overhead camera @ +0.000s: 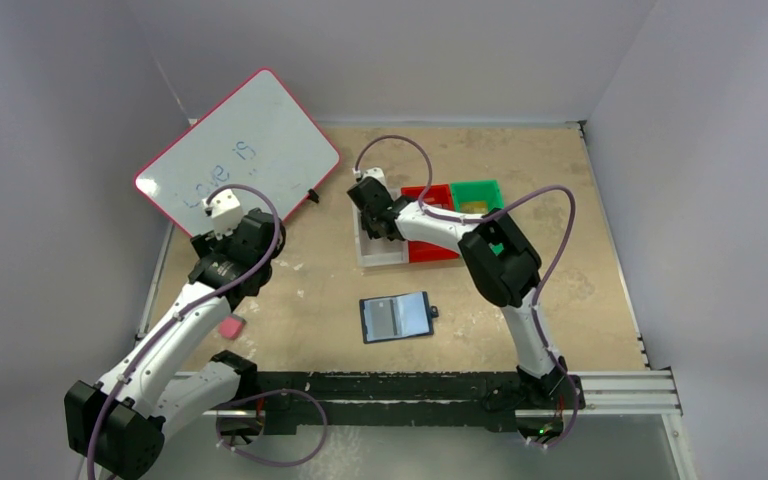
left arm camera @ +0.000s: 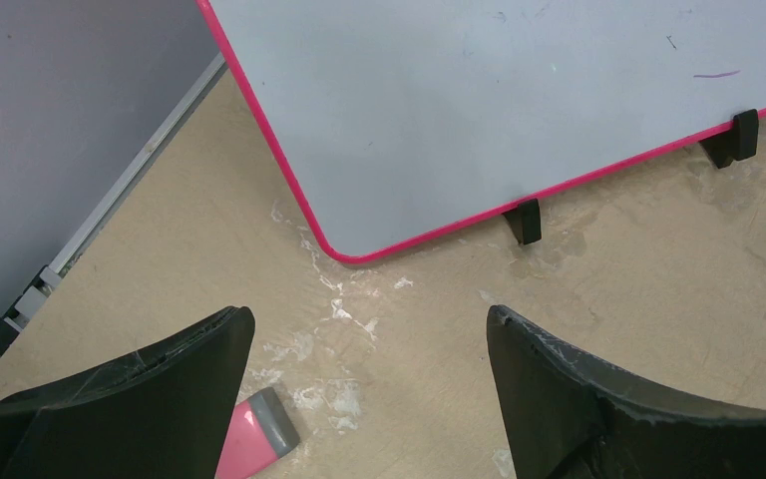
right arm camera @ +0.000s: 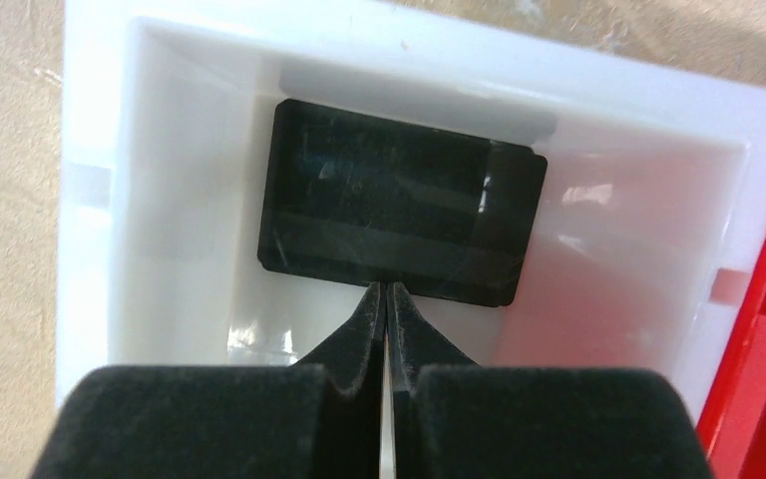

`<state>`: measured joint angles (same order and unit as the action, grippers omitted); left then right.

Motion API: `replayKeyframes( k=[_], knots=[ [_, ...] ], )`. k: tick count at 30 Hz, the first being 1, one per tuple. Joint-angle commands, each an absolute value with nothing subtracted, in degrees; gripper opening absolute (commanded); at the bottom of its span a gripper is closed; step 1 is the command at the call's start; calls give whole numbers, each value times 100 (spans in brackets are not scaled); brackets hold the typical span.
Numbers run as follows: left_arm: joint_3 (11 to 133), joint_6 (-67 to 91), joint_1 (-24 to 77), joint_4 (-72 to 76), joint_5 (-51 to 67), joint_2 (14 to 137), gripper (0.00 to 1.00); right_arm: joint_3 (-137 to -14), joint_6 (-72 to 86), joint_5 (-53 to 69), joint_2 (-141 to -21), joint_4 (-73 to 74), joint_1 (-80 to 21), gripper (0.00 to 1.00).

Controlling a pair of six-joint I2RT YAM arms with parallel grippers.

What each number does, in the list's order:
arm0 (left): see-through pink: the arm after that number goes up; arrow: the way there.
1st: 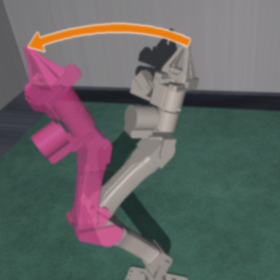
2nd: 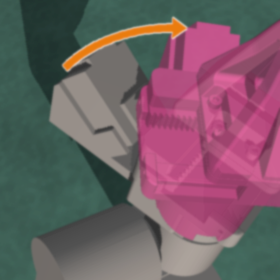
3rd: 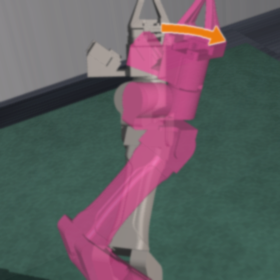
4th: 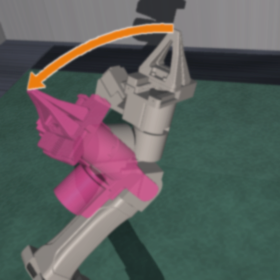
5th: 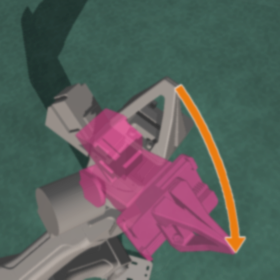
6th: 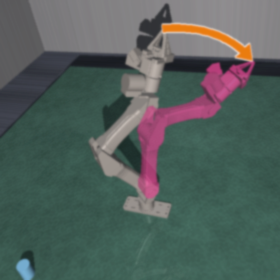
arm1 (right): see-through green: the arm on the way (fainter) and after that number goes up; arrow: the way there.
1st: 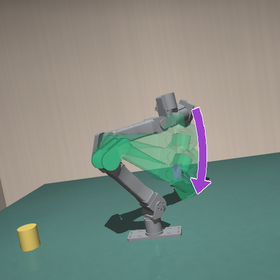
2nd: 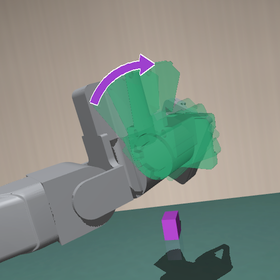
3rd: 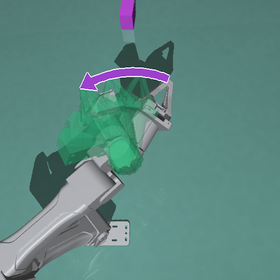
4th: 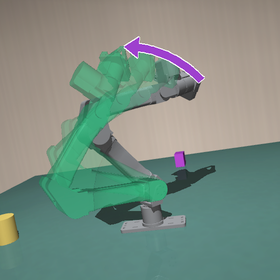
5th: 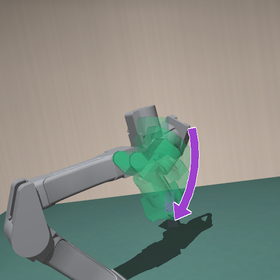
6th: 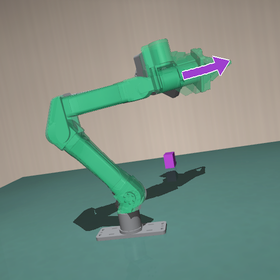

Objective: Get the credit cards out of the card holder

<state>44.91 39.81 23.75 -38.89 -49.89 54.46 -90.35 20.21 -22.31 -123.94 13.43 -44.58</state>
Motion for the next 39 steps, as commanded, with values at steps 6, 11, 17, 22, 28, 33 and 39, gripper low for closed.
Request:
replayKeyframes(
  k=[6,11,17,22,28,33,39],
  knots=[
    [4757,3948,2340,-3858,-5046,5474,87,-9272,1727,-2619,-12568,1492,-4395,0],
    [4759,3946,2338,-3863,-5053,5489,87,-9273,1810,-2362,-12417,1524,-4392,1],
    [4757,3954,2338,-3859,-5034,5515,87,-8951,1912,-2290,-11488,1424,-4395,17],
    [4778,3944,2338,-3858,-4962,5546,87,-8444,2193,-2138,-10682,1413,-4445,31],
    [4772,3946,2340,-3857,-4935,5546,87,-7463,3176,-2255,-9661,1371,-5063,41],
    [4781,3945,2342,-3858,-4895,5579,87,-6680,4267,-2479,-9189,1555,-5812,50],
    [4785,3935,2339,-3858,-4853,5631,87,-6148,5013,-2448,-9192,1801,-6287,52]
  ],
)
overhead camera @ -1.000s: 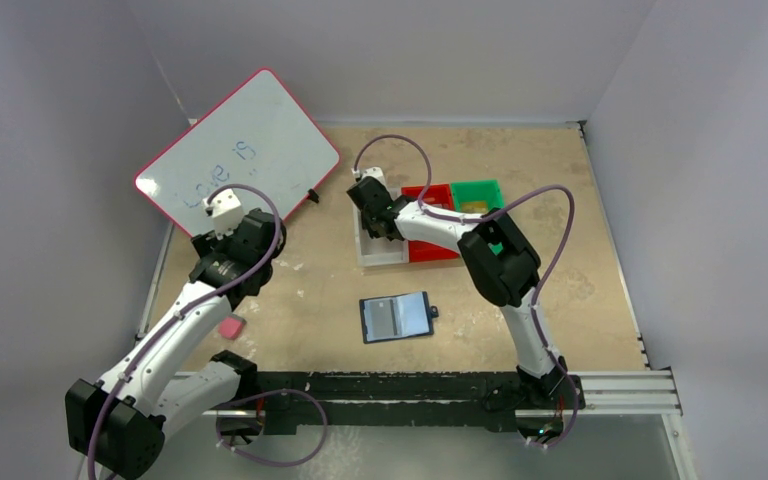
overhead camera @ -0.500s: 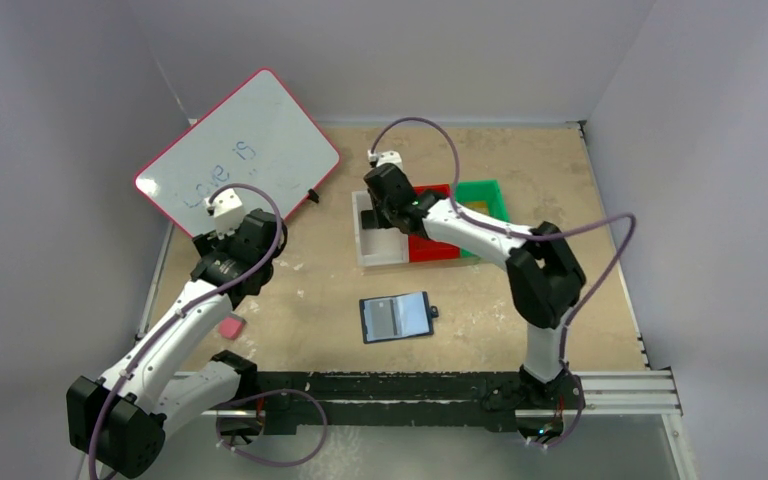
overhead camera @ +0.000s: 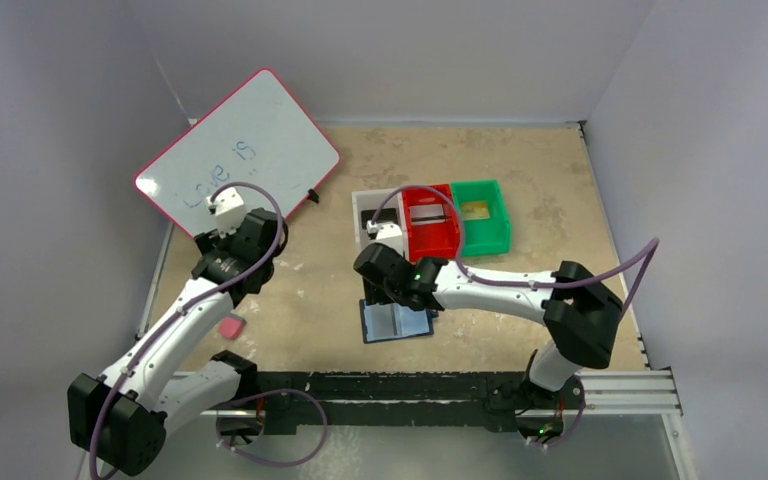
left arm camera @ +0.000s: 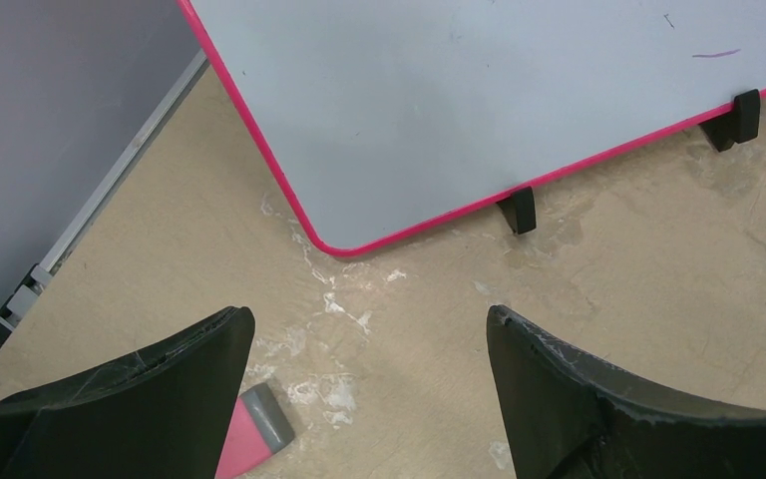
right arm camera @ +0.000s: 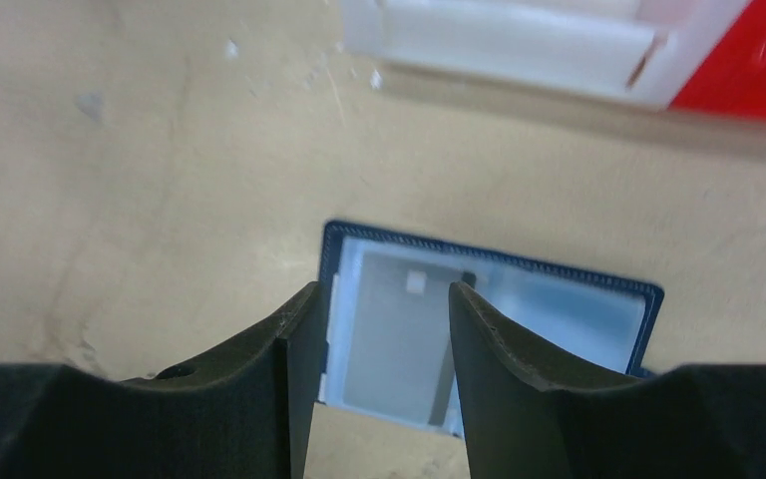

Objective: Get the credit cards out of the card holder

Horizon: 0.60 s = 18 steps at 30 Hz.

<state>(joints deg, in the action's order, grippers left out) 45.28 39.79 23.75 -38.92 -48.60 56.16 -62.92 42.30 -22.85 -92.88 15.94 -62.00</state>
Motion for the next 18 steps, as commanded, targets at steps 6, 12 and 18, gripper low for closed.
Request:
replayKeyframes(
  k=[6,12,18],
  knots=[
    [4799,3928,2338,-3879,-4832,5661,87,-6190,5201,-2353,-9551,1886,-6436,51],
    [4803,3933,2343,-3885,-4843,5677,87,-6318,5400,-2425,-9878,2162,-6577,51],
    [4808,3918,2343,-3880,-4821,5726,87,-6313,5504,-2495,-10055,2319,-6601,51]
  ],
)
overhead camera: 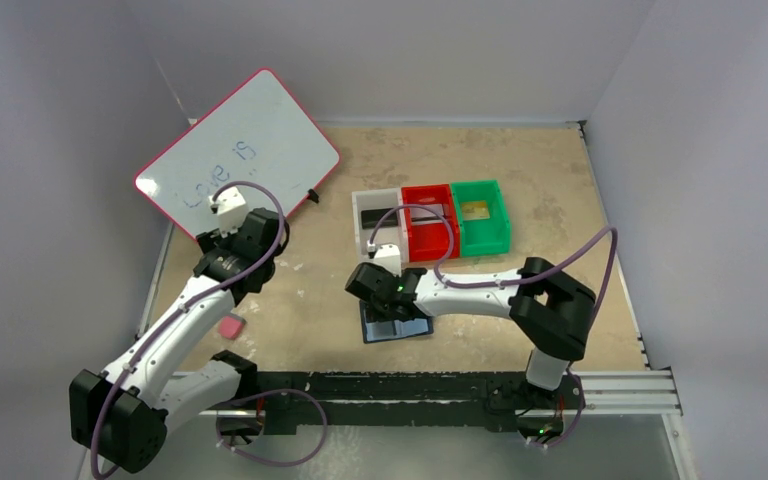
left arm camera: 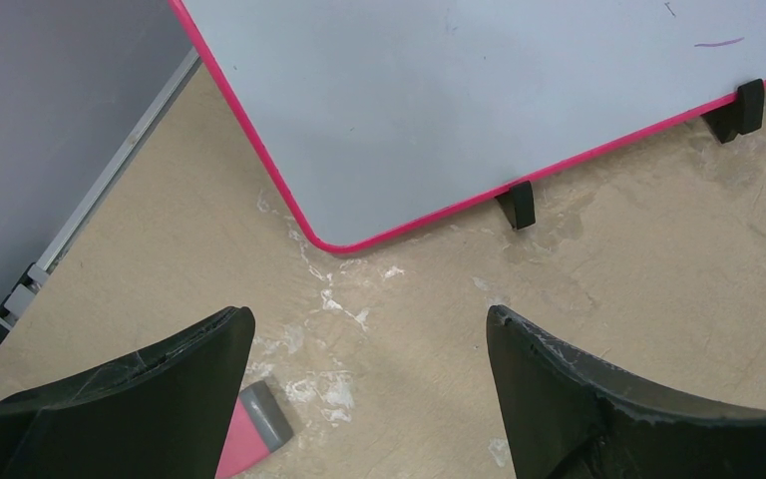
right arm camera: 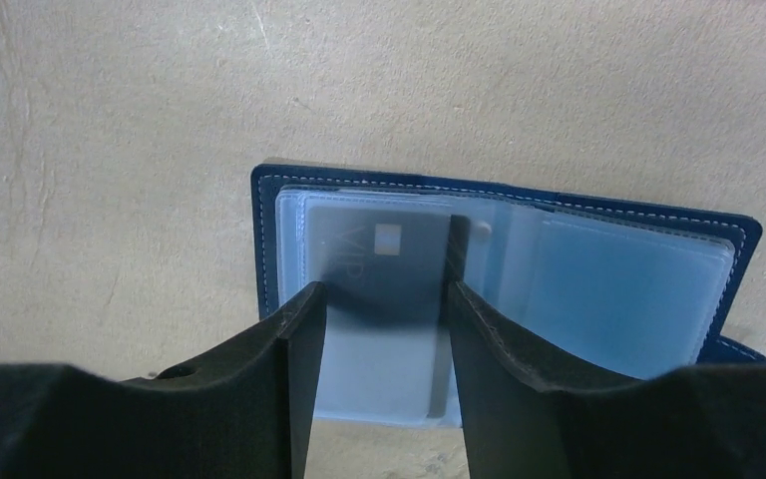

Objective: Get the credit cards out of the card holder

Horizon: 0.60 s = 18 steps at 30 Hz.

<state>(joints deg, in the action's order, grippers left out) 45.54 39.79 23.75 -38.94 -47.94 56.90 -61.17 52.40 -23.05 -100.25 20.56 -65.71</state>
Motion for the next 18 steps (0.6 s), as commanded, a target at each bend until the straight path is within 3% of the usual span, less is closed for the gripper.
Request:
replayKeyframes(
  k=[1,12,18],
  knots=[
    [4814,3920,2339,-3884,-4817,5730,87,-6303,5510,-2496,-10077,2321,-6601,50],
    [4814,3914,2338,-3893,-4824,5755,87,-6291,5599,-2357,-10454,2300,-6601,49],
    [4825,3917,2338,-3891,-4799,5792,87,-6150,5740,-2268,-10589,2266,-6601,34]
  ],
)
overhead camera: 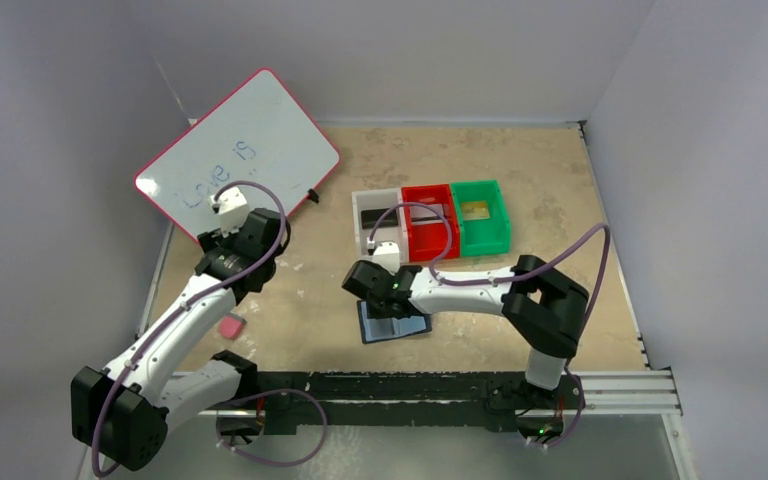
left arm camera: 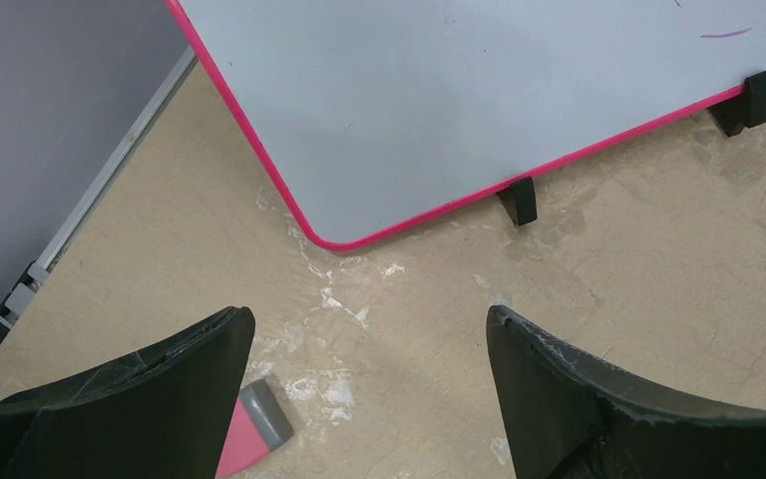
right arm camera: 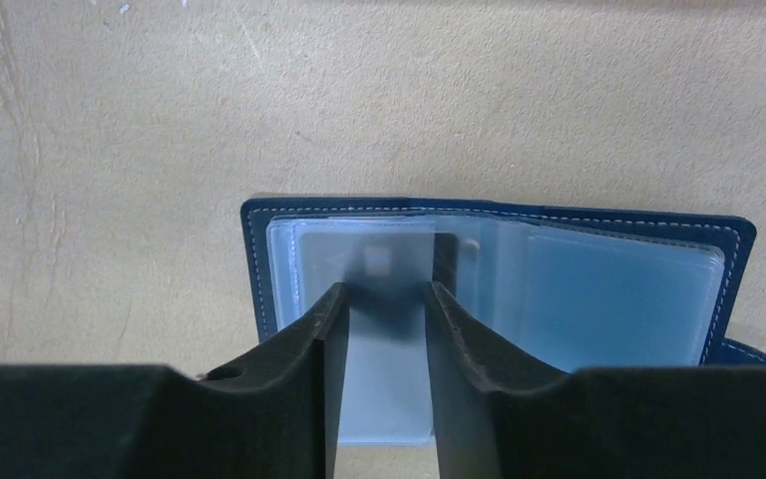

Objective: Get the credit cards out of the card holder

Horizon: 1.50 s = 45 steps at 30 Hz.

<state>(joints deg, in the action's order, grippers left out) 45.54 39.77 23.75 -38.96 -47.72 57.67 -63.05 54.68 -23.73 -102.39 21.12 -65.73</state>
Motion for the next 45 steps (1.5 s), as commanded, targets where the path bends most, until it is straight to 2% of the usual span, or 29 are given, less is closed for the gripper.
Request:
replayKeyframes(
  k=[1,11,13,20,26,30,39,45],
  knots=[
    [4821,3920,2339,-3887,-4792,5800,87,-6146,5757,-2270,-10625,2286,-6603,32],
    [4825,3920,2343,-3901,-4786,5826,87,-6102,5779,-2358,-10637,2279,-6592,7],
    [4825,3919,2339,-3902,-4780,5823,87,-6083,5754,-2371,-10613,2234,-6564,0],
    [4842,3914,2338,-3909,-4700,5828,87,-5795,5537,-2189,-10255,1650,-6338,0],
    [4888,3786,2338,-3886,-4179,5727,87,-4783,4989,-898,-9396,-429,-5800,0],
    [4777,3851,2339,-3736,-3153,5412,85,-4115,5081,-177,-8910,-1376,-5371,0],
    [4128,4424,2354,-2360,180,5057,79,-3225,5473,308,-8484,-2355,-4939,0],
    [3767,4809,2643,-1589,898,5267,79,-2967,5671,338,-8355,-2597,-4831,0]
  ],
)
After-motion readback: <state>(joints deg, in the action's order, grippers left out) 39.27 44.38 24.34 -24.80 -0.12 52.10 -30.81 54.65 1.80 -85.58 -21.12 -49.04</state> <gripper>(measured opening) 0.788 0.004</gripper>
